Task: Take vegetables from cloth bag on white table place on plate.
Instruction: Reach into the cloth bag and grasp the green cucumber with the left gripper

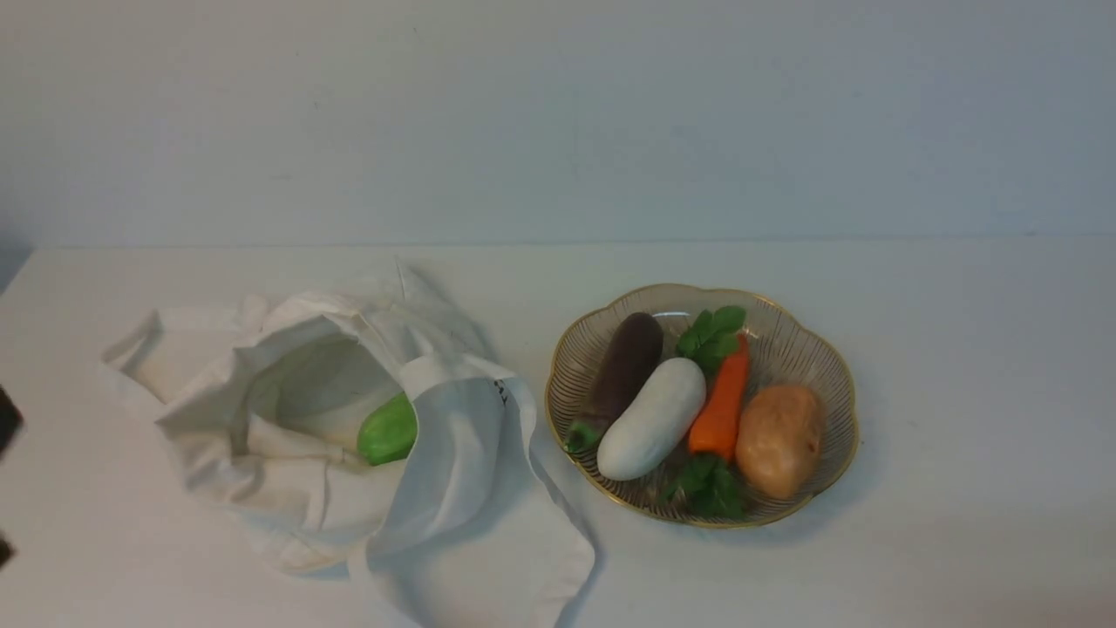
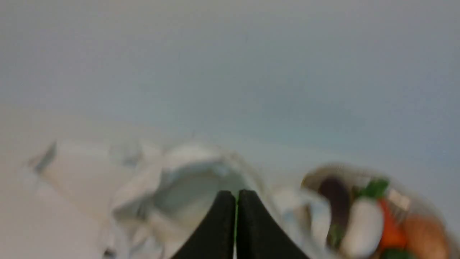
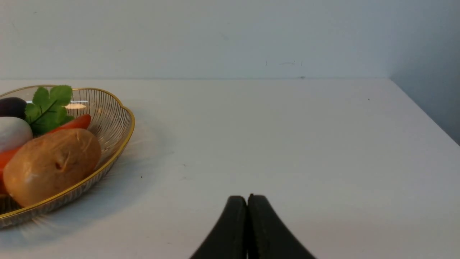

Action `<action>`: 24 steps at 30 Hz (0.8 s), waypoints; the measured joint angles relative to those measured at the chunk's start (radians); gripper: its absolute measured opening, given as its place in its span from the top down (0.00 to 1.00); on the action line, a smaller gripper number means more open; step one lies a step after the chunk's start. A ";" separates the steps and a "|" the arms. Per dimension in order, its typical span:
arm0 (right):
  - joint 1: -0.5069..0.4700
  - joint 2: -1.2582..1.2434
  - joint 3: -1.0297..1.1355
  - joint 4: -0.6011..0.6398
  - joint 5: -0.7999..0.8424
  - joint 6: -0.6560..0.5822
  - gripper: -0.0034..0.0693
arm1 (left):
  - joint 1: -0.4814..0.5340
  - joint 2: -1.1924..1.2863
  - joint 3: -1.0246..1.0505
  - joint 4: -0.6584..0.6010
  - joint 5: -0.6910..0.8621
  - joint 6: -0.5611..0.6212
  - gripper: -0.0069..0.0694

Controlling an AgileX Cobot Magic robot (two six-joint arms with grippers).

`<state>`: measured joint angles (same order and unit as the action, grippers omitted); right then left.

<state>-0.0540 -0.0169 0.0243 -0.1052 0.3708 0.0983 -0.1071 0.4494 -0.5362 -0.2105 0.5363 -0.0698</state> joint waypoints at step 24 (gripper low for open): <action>0.000 0.000 0.000 0.000 0.000 0.000 0.97 | 0.000 1.046 -0.422 -0.282 0.142 0.868 0.87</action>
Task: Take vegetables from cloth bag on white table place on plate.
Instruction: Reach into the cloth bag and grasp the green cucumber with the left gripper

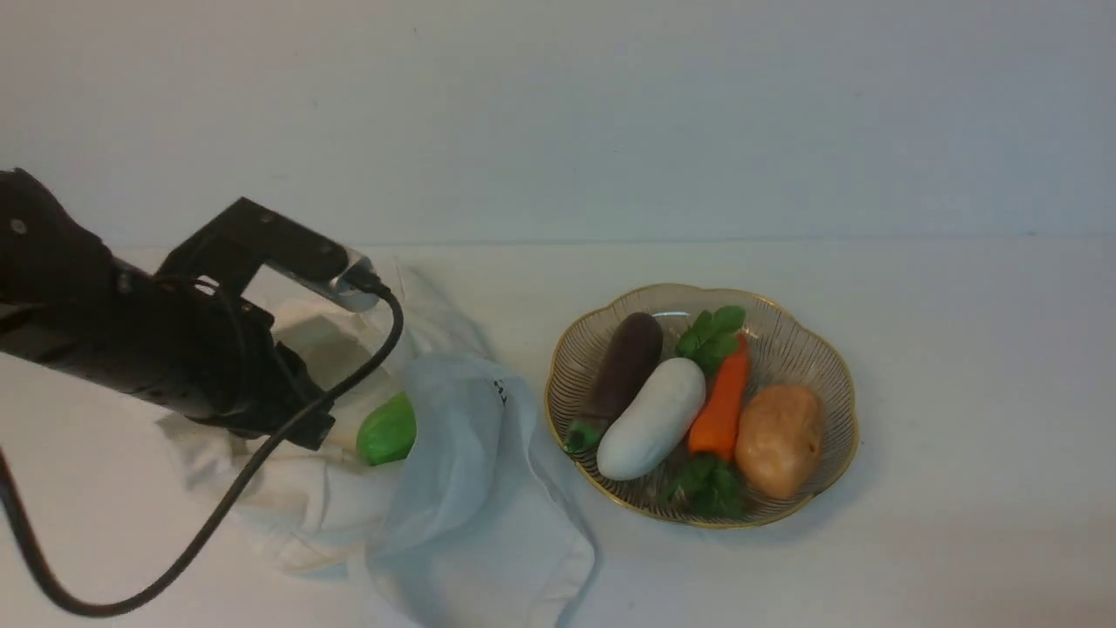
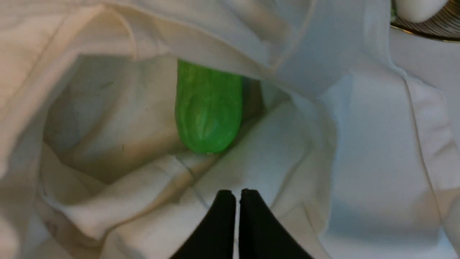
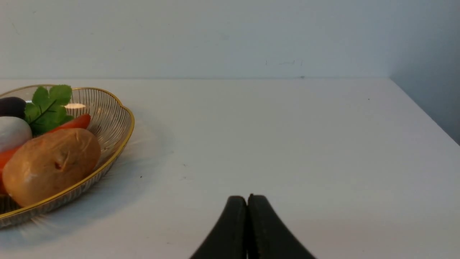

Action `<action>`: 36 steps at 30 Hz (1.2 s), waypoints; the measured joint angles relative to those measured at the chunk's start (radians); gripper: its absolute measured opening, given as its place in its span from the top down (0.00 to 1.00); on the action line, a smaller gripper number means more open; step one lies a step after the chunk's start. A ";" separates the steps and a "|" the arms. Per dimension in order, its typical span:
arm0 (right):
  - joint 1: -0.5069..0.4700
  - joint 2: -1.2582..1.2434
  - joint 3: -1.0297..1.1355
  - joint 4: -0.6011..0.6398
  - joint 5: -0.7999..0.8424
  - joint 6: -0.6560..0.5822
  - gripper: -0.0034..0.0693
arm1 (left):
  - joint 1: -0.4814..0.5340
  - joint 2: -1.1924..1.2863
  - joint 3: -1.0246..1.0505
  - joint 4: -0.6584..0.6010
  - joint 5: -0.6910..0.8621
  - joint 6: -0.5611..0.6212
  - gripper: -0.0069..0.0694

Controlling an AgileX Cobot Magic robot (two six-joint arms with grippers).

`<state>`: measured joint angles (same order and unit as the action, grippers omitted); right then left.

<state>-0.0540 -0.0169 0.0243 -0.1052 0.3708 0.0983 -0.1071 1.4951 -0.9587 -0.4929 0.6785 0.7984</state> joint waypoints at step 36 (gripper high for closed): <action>0.000 0.000 0.000 0.000 0.000 0.000 0.97 | -0.104 0.329 -0.010 -0.210 -0.374 0.062 0.27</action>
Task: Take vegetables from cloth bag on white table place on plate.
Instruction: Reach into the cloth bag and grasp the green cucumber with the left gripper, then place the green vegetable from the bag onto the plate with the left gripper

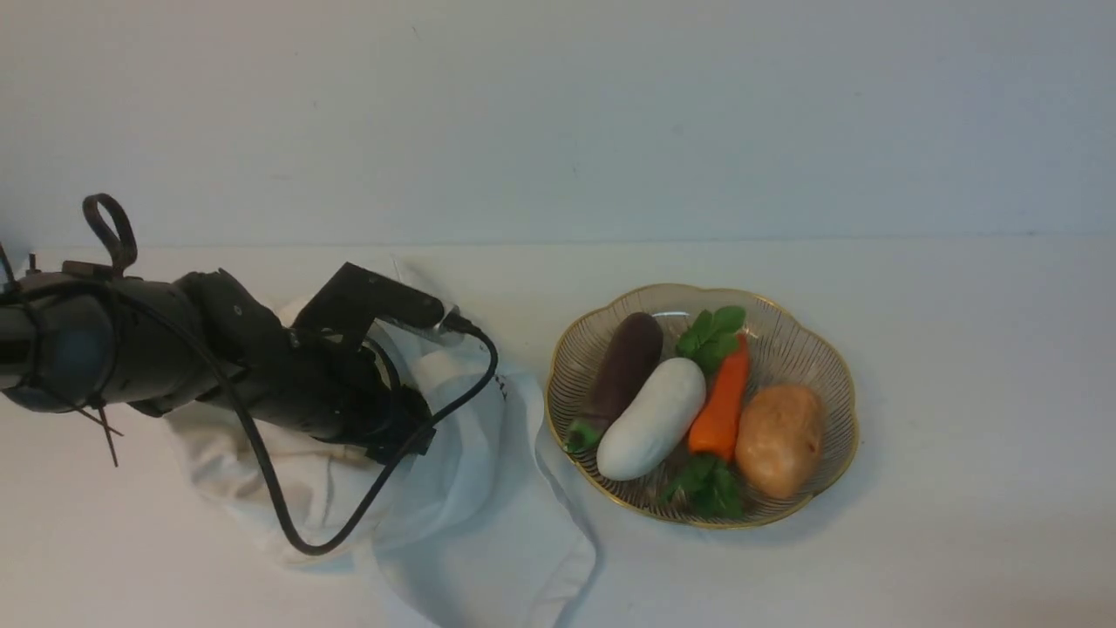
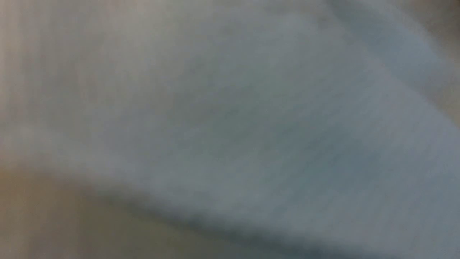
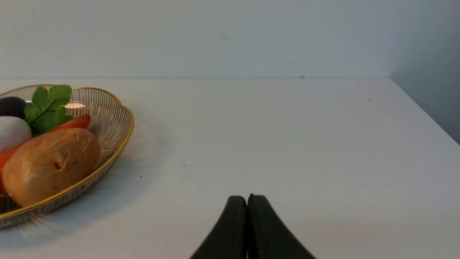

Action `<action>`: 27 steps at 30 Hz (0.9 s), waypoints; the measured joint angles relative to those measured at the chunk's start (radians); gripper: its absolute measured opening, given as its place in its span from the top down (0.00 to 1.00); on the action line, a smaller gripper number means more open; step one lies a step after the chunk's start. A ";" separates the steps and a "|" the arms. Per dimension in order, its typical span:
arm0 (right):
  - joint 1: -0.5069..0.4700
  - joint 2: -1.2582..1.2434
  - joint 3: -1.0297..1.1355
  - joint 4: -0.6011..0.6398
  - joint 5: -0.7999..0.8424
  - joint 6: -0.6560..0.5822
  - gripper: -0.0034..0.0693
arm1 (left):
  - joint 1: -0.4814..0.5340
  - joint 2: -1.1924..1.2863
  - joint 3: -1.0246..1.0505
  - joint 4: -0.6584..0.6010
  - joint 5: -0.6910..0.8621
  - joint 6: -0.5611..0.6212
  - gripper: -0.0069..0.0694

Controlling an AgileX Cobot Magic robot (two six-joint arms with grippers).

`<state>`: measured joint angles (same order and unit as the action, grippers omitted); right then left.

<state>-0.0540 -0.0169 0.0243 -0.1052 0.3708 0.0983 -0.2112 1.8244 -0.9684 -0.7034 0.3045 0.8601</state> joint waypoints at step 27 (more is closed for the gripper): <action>0.000 0.000 0.000 0.000 0.000 0.000 0.97 | -0.001 0.077 -0.030 -0.204 -0.049 -0.015 0.51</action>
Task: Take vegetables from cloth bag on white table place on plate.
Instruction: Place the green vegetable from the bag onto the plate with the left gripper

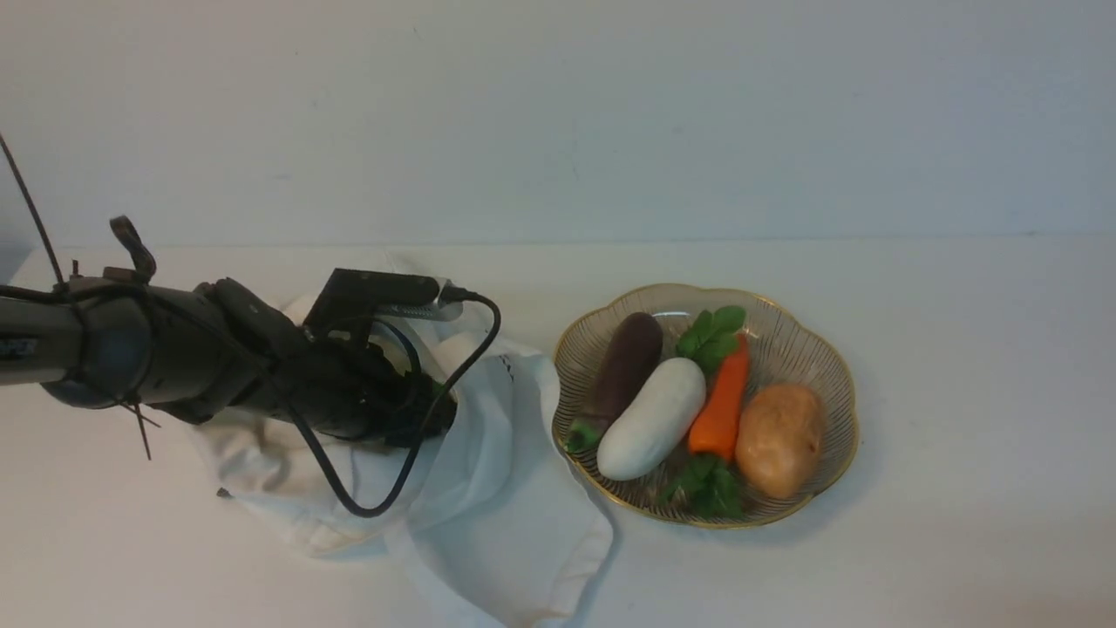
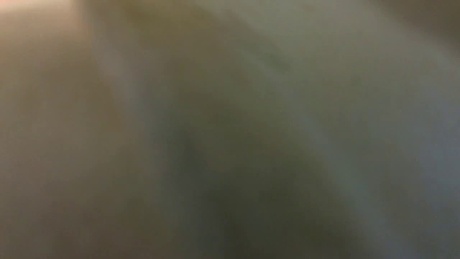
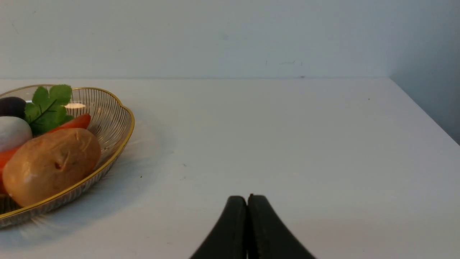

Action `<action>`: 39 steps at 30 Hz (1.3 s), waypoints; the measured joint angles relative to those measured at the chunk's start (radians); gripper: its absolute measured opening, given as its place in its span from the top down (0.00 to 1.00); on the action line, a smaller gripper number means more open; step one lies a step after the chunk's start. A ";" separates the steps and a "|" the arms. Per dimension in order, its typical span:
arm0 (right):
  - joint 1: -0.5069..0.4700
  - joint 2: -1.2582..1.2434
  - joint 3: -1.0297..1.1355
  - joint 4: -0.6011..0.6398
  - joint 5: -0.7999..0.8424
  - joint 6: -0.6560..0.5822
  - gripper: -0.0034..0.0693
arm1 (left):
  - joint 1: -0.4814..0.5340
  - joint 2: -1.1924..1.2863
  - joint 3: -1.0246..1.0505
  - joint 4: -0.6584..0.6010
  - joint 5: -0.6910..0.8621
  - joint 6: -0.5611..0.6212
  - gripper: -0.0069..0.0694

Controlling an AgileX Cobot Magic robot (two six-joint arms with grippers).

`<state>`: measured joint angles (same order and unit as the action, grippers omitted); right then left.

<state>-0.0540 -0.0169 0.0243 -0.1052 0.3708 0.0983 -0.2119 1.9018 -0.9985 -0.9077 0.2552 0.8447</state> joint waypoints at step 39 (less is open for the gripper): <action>0.000 0.000 0.000 0.000 0.000 0.000 0.97 | 0.060 -0.498 0.003 0.793 0.856 -0.694 0.50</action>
<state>-0.0540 -0.0169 0.0243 -0.1052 0.3708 0.0983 -0.1523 1.4037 -0.9951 -0.1142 1.1109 0.1509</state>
